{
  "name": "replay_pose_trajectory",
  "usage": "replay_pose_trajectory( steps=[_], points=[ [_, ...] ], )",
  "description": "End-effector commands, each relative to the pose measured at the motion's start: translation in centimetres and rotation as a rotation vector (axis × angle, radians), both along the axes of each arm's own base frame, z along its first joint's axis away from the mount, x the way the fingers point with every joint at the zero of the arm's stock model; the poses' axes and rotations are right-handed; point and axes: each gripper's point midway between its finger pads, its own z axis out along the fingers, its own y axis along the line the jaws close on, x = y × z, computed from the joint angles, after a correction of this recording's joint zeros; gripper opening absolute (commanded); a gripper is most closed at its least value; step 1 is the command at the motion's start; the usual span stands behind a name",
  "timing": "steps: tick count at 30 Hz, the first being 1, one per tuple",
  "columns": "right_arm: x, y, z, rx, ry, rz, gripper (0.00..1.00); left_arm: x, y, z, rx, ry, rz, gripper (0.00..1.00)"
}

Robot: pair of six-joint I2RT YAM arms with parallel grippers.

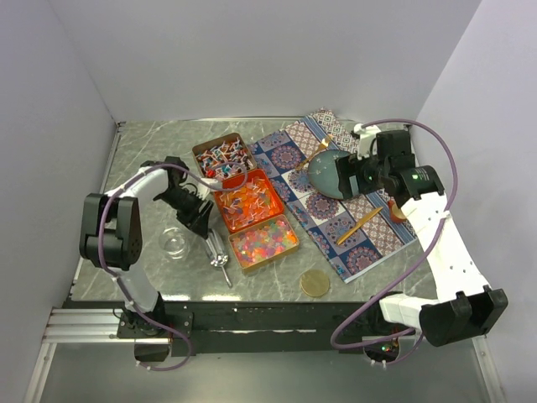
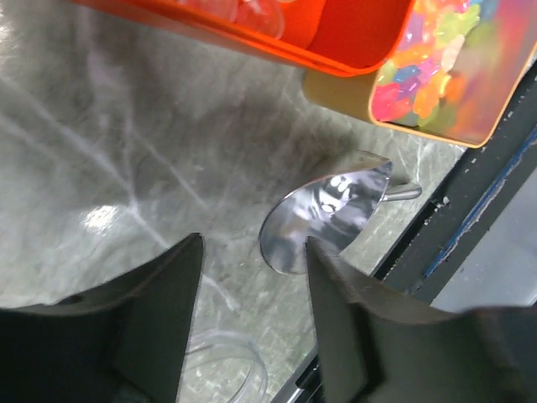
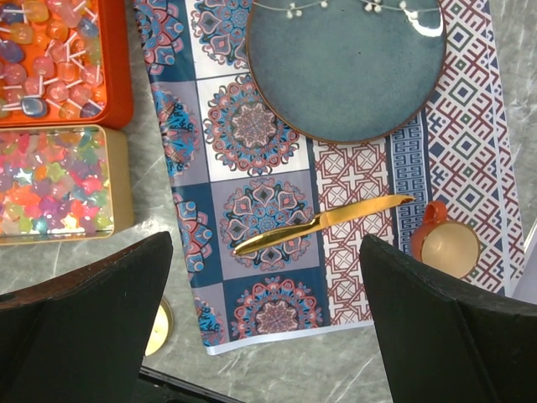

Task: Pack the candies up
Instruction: Pick up the spatula from the center of the board.

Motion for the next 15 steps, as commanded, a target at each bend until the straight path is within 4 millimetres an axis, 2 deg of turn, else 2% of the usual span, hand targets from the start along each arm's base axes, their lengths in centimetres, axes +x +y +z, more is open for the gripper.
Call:
replay_pose_trajectory(
  steps=[1, 2, 3, 5, 6, 8, 9, 11, 13, 14, 15],
  points=[
    [0.2, -0.1, 1.0, 0.002, -0.035, 0.010, 1.00, -0.1, -1.7, 0.5, -0.077, 0.001, -0.057, 0.52],
    [0.0, 0.2, 0.8, 0.009, -0.021, 0.026, 1.00, -0.1, -2.1, 0.5, -0.083, 0.006, -0.062, 0.48],
    [0.0, 0.5, 0.8, 0.007, -0.017, 0.058, 1.00, -0.1, -2.7, 0.4, -0.101, 0.019, -0.071, 0.36],
    [-0.8, 1.5, 0.7, 0.037, 0.008, 0.130, 1.00, -0.4, -3.2, 0.8, -0.121, 0.043, -0.075, 0.26],
    [-0.7, 1.8, 1.0, 0.040, 0.005, 0.151, 1.00, -0.1, -3.4, 1.3, -0.130, 0.037, -0.074, 0.15],
    [-0.9, 2.7, 1.3, 0.071, 0.014, 0.190, 0.99, -0.9, -2.9, 2.3, -0.110, 0.074, -0.074, 0.04],
    [-0.7, 3.1, 1.7, 0.072, 0.001, 0.222, 0.99, -1.2, -2.5, 3.5, -0.111, 0.064, -0.076, 0.01],
    [0.1, 3.7, 2.3, 0.083, -0.039, 0.262, 0.99, -2.1, -1.6, 5.0, -0.114, 0.037, -0.098, 0.01],
    [0.8, 4.3, 2.4, 0.092, -0.065, 0.277, 0.99, -3.4, -0.6, 7.4, -0.127, 0.010, -0.100, 0.01],
    [1.5, 4.8, 3.2, 0.109, -0.098, 0.278, 0.98, -3.6, -0.4, 8.3, -0.129, 0.002, -0.091, 0.01],
    [1.7, 5.7, 3.3, 0.138, -0.094, 0.311, 0.97, -2.8, -0.1, 10.0, -0.136, -0.068, -0.067, 0.01]
  ],
)
